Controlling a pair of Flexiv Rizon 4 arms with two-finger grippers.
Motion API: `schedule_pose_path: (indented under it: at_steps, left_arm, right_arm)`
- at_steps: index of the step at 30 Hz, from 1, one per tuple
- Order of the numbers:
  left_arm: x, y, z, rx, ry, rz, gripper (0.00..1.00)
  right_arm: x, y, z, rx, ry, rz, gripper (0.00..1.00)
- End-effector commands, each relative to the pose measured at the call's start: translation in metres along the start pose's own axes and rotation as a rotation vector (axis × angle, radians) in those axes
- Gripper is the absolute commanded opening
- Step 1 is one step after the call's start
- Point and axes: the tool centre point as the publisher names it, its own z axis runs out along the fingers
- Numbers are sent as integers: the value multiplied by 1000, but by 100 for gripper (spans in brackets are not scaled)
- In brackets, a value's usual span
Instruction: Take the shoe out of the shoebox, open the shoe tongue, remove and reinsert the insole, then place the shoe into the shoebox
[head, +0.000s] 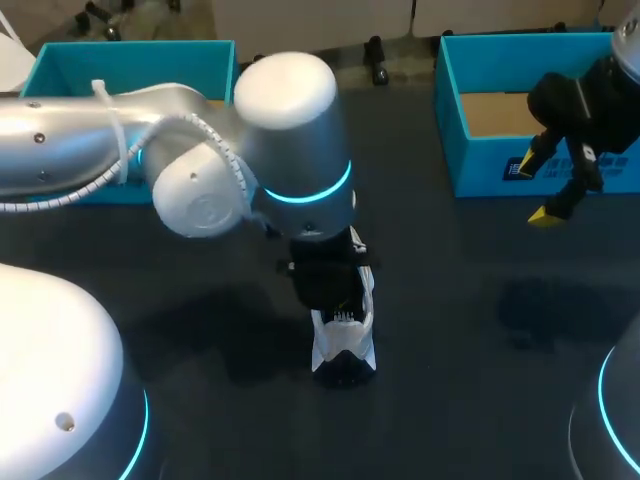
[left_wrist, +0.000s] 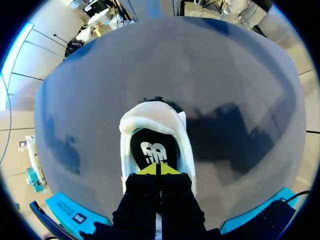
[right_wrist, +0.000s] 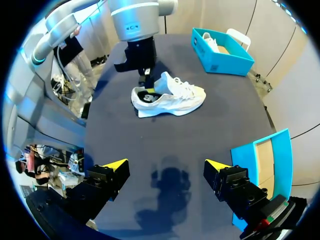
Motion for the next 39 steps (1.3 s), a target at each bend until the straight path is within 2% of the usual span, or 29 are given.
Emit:
schedule_pose_path:
  at_steps: [1, 11, 24, 27, 35, 39]
  left_arm:
    - [-3, 3, 12, -3, 8, -5, 0]
    - [-5, 11, 35, -48, 19, -33, 0]
    - [-3, 11, 60, -1, 46, -74, 0]
    - [-1, 10, 58, -1, 49, -72, 0]
    - [-1, 7, 34, -25, 16, -65, 0]
    - [-5, 2, 35, -23, 5, -58, 0]
  right_arm:
    - [-1, 0, 1, 2, 1, 0, 100]
    - [-1, 0, 1, 2, 1, 0, 100]
    - [-1, 0, 1, 2, 1, 0, 100]
    - [-1, 0, 1, 2, 1, 0, 100]
    - [-1, 0, 1, 2, 1, 0, 100]
    - [-1, 0, 1, 2, 1, 0, 100]
